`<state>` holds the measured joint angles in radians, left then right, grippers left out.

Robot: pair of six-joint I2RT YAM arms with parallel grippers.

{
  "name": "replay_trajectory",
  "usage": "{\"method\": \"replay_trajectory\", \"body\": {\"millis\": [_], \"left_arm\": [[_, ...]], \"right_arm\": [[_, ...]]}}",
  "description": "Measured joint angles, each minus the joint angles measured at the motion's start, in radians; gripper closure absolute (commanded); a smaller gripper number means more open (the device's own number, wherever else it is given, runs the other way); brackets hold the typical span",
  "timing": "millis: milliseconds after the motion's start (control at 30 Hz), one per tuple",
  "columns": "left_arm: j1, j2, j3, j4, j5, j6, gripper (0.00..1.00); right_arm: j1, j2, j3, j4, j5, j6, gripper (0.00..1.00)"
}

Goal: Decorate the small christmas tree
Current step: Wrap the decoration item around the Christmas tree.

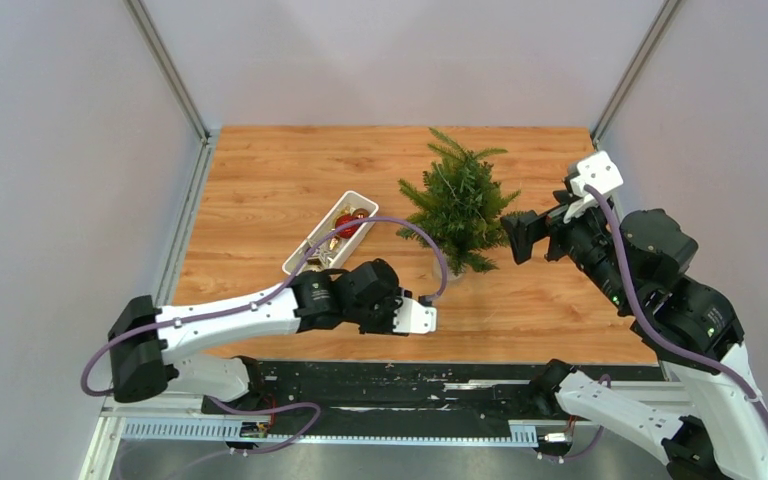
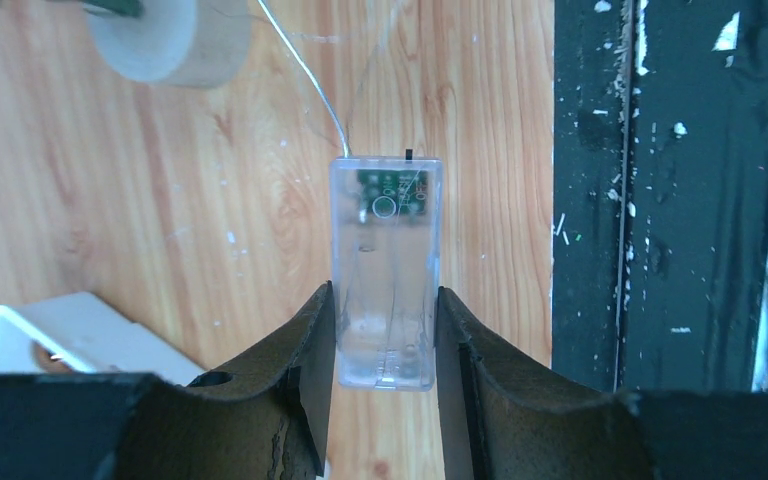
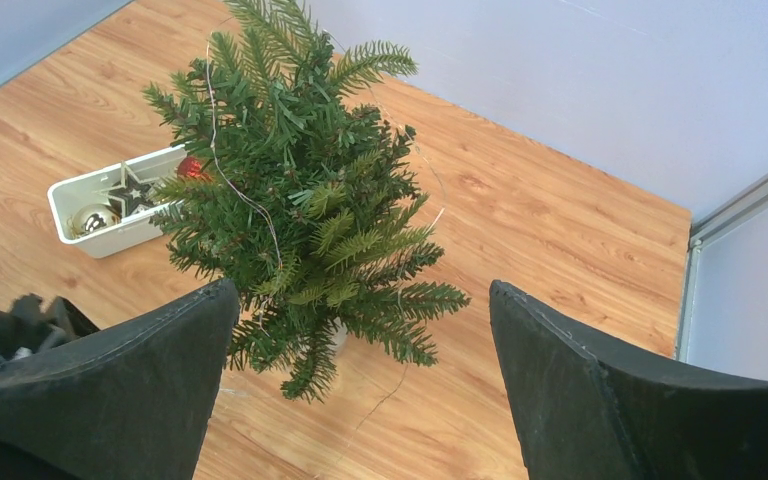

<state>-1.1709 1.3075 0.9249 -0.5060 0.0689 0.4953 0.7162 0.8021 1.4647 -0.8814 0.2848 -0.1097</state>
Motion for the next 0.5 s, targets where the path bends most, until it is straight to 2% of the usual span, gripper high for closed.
{"method": "replay_trajectory", "body": {"millis": [267,500], "left_arm": [[0.0,-0.159,0.159,-0.219,0.079,0.043,1.0],[0.0,-0.244,0.292,-0.344,0.131,0.057,1.0]], "right_arm": [[0.0,0.016,0.0,0.003,-0.006,0.0,0.0],[0.0,0.017,0.0,0.003,-0.006,0.001,0.0]]}}
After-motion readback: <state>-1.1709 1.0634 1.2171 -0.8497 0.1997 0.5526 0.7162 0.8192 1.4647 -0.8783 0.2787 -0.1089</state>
